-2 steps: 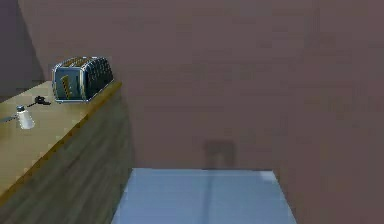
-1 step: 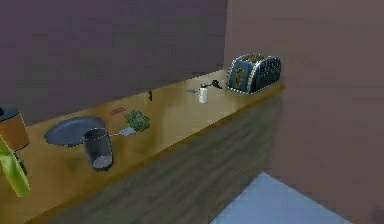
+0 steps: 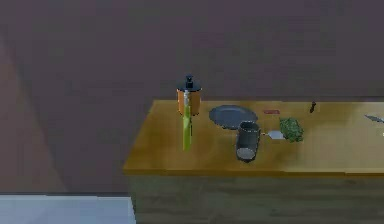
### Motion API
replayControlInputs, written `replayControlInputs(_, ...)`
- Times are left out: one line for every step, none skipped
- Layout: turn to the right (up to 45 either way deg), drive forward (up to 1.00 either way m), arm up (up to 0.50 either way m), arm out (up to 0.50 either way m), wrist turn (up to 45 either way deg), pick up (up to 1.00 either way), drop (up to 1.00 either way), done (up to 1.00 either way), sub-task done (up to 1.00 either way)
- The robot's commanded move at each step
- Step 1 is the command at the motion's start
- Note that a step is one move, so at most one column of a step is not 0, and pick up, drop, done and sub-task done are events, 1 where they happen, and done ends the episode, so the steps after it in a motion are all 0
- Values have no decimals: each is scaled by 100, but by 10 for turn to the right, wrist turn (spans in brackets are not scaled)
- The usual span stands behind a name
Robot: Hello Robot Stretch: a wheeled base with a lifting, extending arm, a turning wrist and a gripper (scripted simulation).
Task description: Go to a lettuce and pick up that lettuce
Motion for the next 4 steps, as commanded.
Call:
replayControlInputs(-450, 0, 0, 0, 0, 0, 0, 0, 0)
replayControlInputs(-150, 0, 0, 0, 0, 0, 0, 0, 0)
replayControlInputs(450, 0, 0, 0, 0, 0, 0, 0, 0)
replayControlInputs(210, 0, 0, 0, 0, 0, 0, 0, 0)
